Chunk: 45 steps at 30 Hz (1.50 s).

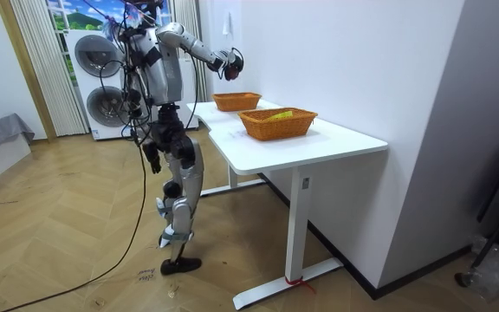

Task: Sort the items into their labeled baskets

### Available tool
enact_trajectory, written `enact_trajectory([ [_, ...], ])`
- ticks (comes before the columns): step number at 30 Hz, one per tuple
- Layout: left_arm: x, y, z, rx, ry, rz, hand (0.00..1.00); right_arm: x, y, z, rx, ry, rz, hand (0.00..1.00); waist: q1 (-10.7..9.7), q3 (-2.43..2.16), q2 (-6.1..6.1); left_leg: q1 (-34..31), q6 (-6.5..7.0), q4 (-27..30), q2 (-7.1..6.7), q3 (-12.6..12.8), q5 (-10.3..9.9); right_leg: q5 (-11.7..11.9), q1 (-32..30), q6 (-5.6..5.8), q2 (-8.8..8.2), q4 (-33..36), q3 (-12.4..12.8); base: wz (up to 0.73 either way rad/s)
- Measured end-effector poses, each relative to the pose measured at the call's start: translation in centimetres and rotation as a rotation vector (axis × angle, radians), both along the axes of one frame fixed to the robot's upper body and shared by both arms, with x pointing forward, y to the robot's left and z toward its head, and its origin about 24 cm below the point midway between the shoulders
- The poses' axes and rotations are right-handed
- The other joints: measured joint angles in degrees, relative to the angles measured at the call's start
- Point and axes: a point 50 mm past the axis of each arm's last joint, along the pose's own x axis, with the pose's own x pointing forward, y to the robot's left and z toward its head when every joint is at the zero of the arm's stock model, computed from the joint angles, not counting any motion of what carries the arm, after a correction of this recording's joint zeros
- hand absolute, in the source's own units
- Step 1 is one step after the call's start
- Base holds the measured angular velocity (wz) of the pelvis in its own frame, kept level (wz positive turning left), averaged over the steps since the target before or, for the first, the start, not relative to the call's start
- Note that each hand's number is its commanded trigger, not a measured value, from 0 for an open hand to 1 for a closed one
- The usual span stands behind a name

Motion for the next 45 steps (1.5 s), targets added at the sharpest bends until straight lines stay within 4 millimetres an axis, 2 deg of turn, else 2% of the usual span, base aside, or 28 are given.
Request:
enact_trajectory([
  [3,-0.5,0.2,0.0,0.010,0.019,-0.001,0.00,0.0,0.2,-0.2,-0.007,0.005,0.007,1.00,0.8,0.00,0.01,-0.2,0.00,0.2,-0.28,-1.1,0.0,0.0,0.1,0.00,-0.06,0.0,-1.0,0.15],
  [7,-1.3,0.2,-0.1,0.009,0.044,0.008,0.00,0.1,0.0,-0.4,-0.009,0.014,0.000,0.99,1.3,0.15,0.21,-0.4,0.01,0.8,-0.75,-2.4,0.0,0.0,0.6,0.01,-0.11,0.0,-1.0,0.18],
  [8,-1.6,0.3,-0.1,0.009,0.049,0.008,0.00,0.2,-0.3,-0.8,-0.011,0.027,-0.015,0.94,1.6,0.15,0.20,-0.3,0.01,0.8,-0.77,-2.5,0.0,0.0,0.9,0.01,-0.11,0.0,-0.9,0.14],
  [9,-1.6,0.3,-0.1,0.009,0.051,0.008,0.00,0.4,-0.4,-1.1,-0.011,0.036,-0.025,0.80,1.9,0.15,0.19,-0.2,0.01,0.8,-0.77,-2.6,0.0,0.0,0.9,0.01,-0.11,0.0,-0.9,0.05],
  [11,-1.8,0.1,-0.1,0.006,0.058,0.003,0.00,0.7,-0.7,-2.2,-0.013,0.077,-0.053,0.71,2.9,0.22,0.27,-0.3,0.01,0.9,-0.76,-2.6,0.0,0.0,0.9,0.01,-0.11,0.0,-0.9,0.00],
  [12,-1.9,0.1,-0.1,0.006,0.061,0.002,0.00,0.7,-0.6,-2.5,-0.011,0.087,-0.055,0.62,2.9,0.25,0.31,-0.3,0.01,1.0,-0.76,-2.6,0.0,0.0,0.9,0.01,-0.10,0.0,-0.9,0.00],
  [13,-2.0,0.1,-0.1,0.004,0.065,0.003,0.00,0.7,-0.5,-2.9,-0.007,0.101,-0.055,0.63,2.9,0.38,0.49,-0.3,0.01,1.1,-0.75,-2.6,0.0,0.0,0.9,0.01,-0.09,0.0,-1.0,0.00],
  [14,-2.1,0.1,-0.1,0.002,0.071,0.004,0.00,0.5,-0.3,-3.2,-0.002,0.111,-0.051,0.69,2.9,0.50,0.65,-0.4,0.01,1.2,-0.76,-2.6,0.0,0.0,0.9,0.01,-0.09,0.0,-1.0,0.00],
  [15,-2.2,0.1,-0.1,0.001,0.073,0.005,0.00,0.5,-0.2,-3.4,0.000,0.115,-0.049,0.71,2.9,0.53,0.70,-0.4,0.00,1.2,-0.77,-2.6,0.0,0.0,0.9,0.01,-0.08,0.0,-1.0,0.00],
  [18,-2.3,0.1,-0.1,-0.001,0.080,0.006,0.00,0.2,0.1,-4.1,0.012,0.136,-0.042,0.64,2.9,0.65,0.86,-0.6,-0.01,1.3,-0.80,-2.6,0.0,0.0,0.9,0.01,-0.07,0.0,-1.1,0.00],
  [19,-2.3,0.1,-0.1,-0.002,0.082,0.004,0.00,0.2,0.2,-4.4,0.009,0.144,-0.040,0.54,2.9,0.64,0.85,-0.6,-0.01,1.3,-0.81,-2.6,0.0,0.0,0.9,0.01,-0.08,0.0,-1.0,0.00],
  [20,-2.3,0.1,-0.1,-0.004,0.083,0.003,0.00,0.2,0.3,-4.5,0.004,0.147,-0.038,0.29,2.9,0.64,0.85,-0.5,-0.01,1.3,-0.81,-2.6,0.0,0.0,0.9,0.01,-0.08,0.0,-1.0,0.00],
  [22,-2.3,0.1,-0.1,-0.004,0.082,0.001,0.00,0.2,0.3,-4.6,0.002,0.152,-0.039,0.00,2.9,0.63,0.82,-0.5,-0.01,1.3,-0.81,-2.6,0.0,0.0,0.9,0.01,-0.08,0.0,-1.0,0.00],
  [32,-2.3,0.0,-0.2,-0.002,0.090,-0.023,0.00,0.4,-0.1,-5.6,-0.003,0.189,-0.062,0.00,3.0,0.46,0.59,-0.5,0.00,1.7,-0.83,-2.6,0.0,0.0,1.0,0.01,-0.10,0.2,-0.9,0.00],
  [45,-2.2,0.0,-0.2,-0.004,0.086,-0.020,0.00,0.4,-0.1,-5.6,-0.002,0.188,-0.059,0.00,2.6,0.30,0.38,-0.7,-0.02,2.0,-0.83,-2.3,0.0,0.0,0.9,0.01,-0.10,0.2,-0.9,-0.01],
])
